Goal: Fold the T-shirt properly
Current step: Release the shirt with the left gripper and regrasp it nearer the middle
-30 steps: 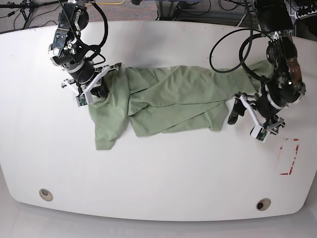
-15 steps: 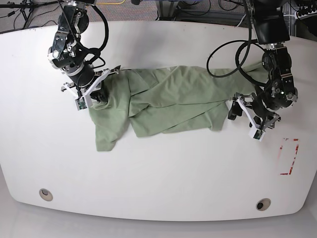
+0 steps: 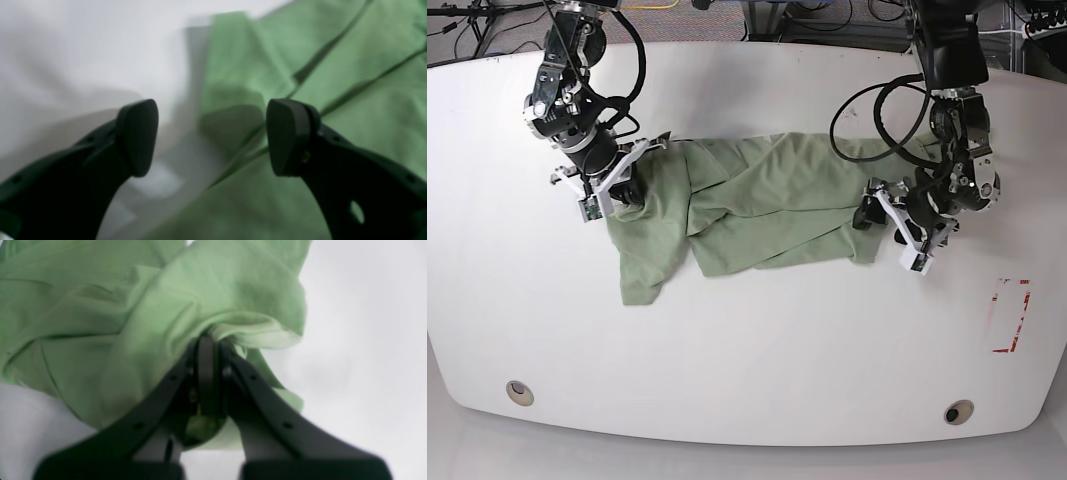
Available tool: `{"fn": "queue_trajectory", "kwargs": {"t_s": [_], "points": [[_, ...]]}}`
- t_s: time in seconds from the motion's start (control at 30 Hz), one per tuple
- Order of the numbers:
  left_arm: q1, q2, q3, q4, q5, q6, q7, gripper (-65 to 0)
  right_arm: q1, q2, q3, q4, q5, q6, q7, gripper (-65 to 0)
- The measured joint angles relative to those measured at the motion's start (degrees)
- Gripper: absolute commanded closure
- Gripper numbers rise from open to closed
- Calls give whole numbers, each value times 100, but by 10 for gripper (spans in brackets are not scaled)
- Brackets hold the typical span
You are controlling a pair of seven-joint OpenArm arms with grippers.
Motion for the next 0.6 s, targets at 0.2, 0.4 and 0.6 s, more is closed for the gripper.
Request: {"fn": "queue_trajectory", "kwargs": {"t_s": [0.2, 0.4, 0.6], "points": [[-293, 197, 0, -361, 7, 9, -44, -478, 4, -4, 0, 0, 7, 4, 4, 0], [-446, 369, -13, -745, -20, 0, -111, -478, 13, 31, 2, 0, 0, 4, 0, 0], [-706, 507, -17, -1106, -22, 22, -162, -460, 17, 28, -2, 0, 2, 4, 0, 0]]}}
